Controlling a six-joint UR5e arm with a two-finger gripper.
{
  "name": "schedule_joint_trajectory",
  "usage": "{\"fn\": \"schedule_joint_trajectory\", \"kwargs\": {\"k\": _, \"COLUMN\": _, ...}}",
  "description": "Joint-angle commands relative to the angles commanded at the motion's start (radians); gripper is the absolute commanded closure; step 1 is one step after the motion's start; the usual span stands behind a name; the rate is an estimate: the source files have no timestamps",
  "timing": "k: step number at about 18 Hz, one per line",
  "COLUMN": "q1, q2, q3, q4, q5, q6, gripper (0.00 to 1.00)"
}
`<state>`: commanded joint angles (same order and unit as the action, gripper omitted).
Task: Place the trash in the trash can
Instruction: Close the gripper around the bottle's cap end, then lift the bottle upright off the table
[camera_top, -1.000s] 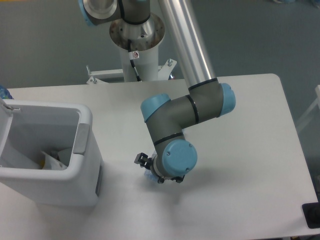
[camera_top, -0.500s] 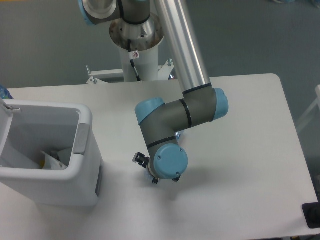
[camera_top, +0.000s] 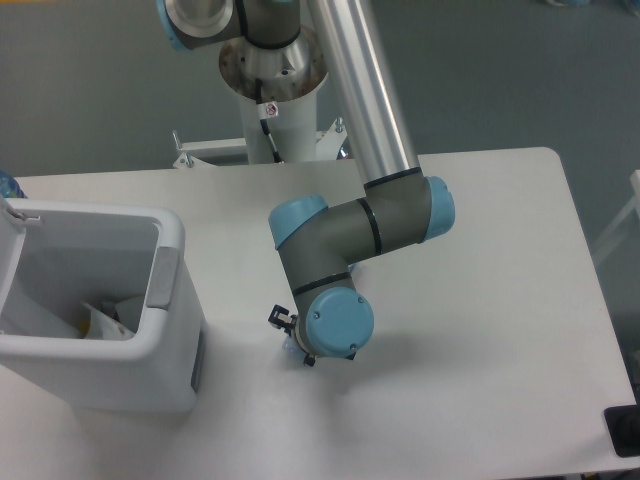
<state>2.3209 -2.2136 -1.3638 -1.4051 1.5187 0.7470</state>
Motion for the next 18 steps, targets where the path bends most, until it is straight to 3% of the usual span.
{"fn": "schedule_joint_trajectory", "kwargs": {"k": 5, "q1": 0.034, "q2": 0.011, "q3": 0.084, "q4": 0.000, "q5": -0.011, "q6": 0.009, "gripper": 0.87}}
{"fn": "schedule_joint_trajectory", "kwargs": {"k": 9, "q1": 0.083, "q2": 0.052, "q3": 0.137, "q4": 0.008, "q5": -0.121, "q6": 0.008, "gripper": 0.87}}
{"fn": "schedule_joint_trajectory", "kwargs": {"k": 13, "q1": 0.129, "q2": 0.113, "q3": 0.141, "q4": 0.133, "q5": -0.315, "q6": -0.015, "gripper": 0.87}}
{"fn": "schedule_joint_trajectory", "kwargs": {"k": 18, "q1": 0.193, "q2": 0.196, "q3": 0.147, "q4": 0.282, "q5": -0.610, "q6": -0.138, "gripper": 0.87}}
